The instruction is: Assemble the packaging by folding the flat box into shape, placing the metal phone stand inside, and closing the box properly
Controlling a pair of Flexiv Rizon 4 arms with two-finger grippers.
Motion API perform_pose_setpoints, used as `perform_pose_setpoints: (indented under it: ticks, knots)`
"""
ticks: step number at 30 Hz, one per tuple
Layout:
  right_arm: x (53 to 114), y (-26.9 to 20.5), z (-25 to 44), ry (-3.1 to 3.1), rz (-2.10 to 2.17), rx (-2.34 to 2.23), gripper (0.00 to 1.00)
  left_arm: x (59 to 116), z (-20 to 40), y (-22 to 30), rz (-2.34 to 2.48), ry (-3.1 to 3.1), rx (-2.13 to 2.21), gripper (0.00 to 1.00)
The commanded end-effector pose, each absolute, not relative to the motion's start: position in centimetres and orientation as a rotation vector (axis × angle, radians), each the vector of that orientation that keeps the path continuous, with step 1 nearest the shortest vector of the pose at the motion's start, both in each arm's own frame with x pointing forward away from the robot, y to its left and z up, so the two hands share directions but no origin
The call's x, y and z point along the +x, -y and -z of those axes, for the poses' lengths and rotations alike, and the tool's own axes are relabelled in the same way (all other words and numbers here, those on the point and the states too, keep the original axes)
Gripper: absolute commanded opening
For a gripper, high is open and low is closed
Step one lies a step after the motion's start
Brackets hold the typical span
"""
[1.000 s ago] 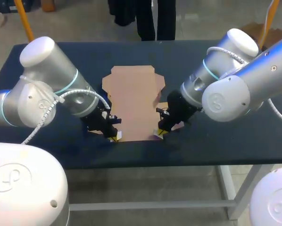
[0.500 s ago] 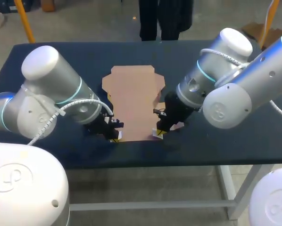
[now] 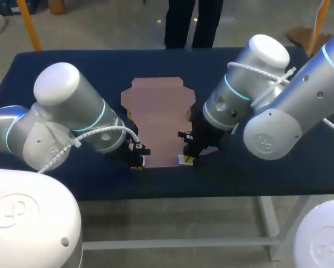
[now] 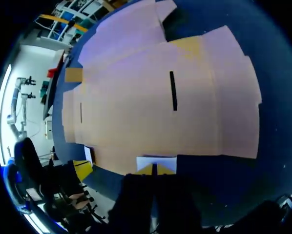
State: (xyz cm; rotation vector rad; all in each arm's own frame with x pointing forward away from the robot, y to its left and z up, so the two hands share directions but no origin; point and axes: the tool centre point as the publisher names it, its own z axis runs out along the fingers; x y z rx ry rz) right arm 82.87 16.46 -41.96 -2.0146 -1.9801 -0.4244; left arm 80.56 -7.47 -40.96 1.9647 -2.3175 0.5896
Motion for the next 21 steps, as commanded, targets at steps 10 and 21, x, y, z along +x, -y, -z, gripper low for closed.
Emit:
perform_pose_setpoints:
  ticks: [10, 21]
  knots:
    - [83.14, -16.85, 43.19, 1.984, 0.411, -2.059, 0.0, 81.55, 42.07, 8.11, -0.499, 2.317, 2.014, 0.0]
    - [83.31, -16.35, 42.82, 1.972, 0.397, -2.075, 0.0, 81.55, 41.73, 7.68, -0.473, 2.29, 1.999, 0.0]
